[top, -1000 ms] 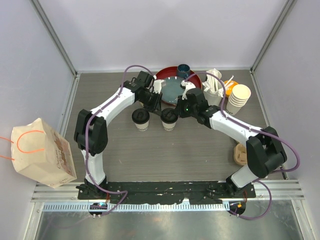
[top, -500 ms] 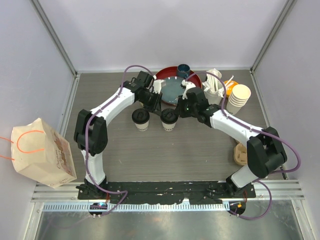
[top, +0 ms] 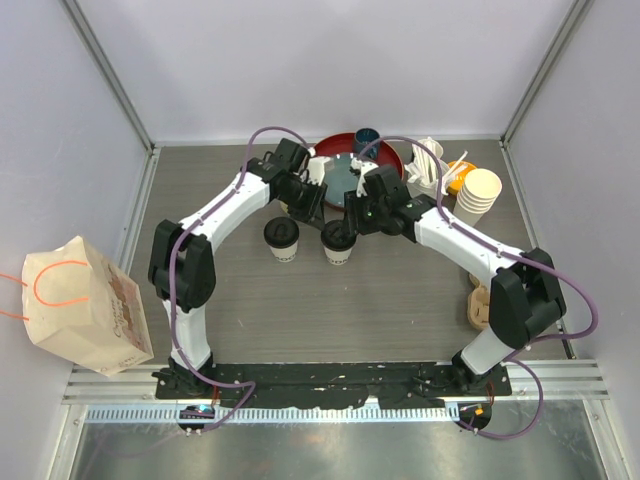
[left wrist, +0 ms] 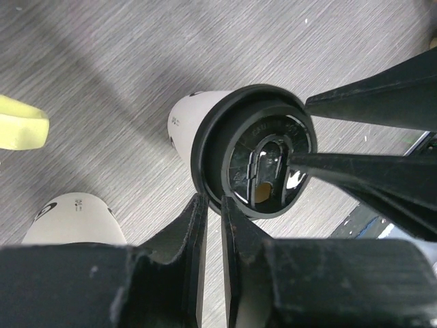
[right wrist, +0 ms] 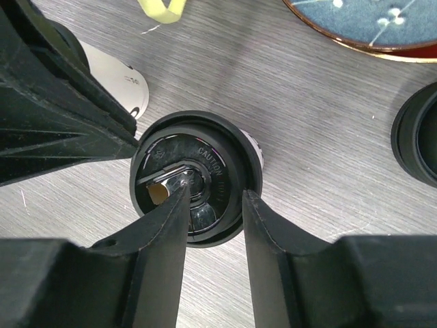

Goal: Pack the takeout coffee

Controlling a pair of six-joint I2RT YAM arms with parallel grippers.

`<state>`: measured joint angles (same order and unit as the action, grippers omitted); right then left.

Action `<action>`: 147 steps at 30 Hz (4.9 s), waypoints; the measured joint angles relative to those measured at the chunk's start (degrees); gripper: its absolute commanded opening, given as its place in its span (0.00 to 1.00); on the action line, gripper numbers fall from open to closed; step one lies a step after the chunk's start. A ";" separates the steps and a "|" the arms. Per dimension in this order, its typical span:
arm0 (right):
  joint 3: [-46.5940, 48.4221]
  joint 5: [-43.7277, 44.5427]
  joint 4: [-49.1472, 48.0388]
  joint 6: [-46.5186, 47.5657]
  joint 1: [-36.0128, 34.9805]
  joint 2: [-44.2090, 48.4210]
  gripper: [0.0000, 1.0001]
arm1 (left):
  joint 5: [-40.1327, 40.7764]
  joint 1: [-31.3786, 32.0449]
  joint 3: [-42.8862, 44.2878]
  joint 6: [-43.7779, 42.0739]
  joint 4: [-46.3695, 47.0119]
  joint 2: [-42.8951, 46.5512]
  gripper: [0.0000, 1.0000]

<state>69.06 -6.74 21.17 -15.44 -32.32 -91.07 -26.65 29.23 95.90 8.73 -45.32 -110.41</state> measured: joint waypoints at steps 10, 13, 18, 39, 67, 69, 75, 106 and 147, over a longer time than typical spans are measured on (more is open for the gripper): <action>6.03 0.61 5.05 3.65 -0.33 -0.20 0.54 | 0.11 0.28 1.62 -0.50 -0.79 0.46 0.30; 6.19 -2.10 5.16 7.65 -0.26 0.44 0.52 | 0.20 0.28 3.08 -0.59 -1.05 0.44 0.34; -2.82 -11.65 2.12 20.68 -0.31 8.04 0.50 | -0.74 0.28 10.54 -0.63 -1.22 -1.60 0.43; -9.25 -21.92 -6.45 59.52 -0.46 5.42 0.33 | -6.08 1.09 15.52 -0.22 -1.22 -9.14 0.42; -17.90 -19.54 -18.34 59.95 -1.11 7.85 0.21 | -6.12 0.74 9.14 -2.19 2.69 -8.48 0.19; -17.92 -19.15 -18.51 59.82 -1.29 7.85 0.21 | -6.12 0.74 8.94 -2.23 2.93 -8.41 0.19; -18.36 -18.97 -19.30 59.60 -1.38 8.00 0.24 | -5.95 0.76 8.87 -2.89 3.08 -8.24 0.20; -9.62 -16.63 -13.57 45.29 -0.85 12.33 0.57 | -4.17 -0.44 17.49 -3.19 -2.73 -7.93 0.56; 1.03 1.31 5.09 14.95 3.65 17.05 0.72 | 71.10 -35.39 -18.01 -24.37 -29.94 51.45 0.95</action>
<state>70.08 -5.43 26.26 -0.49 -28.67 -74.02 44.45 -6.15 77.89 -15.64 -75.26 -58.96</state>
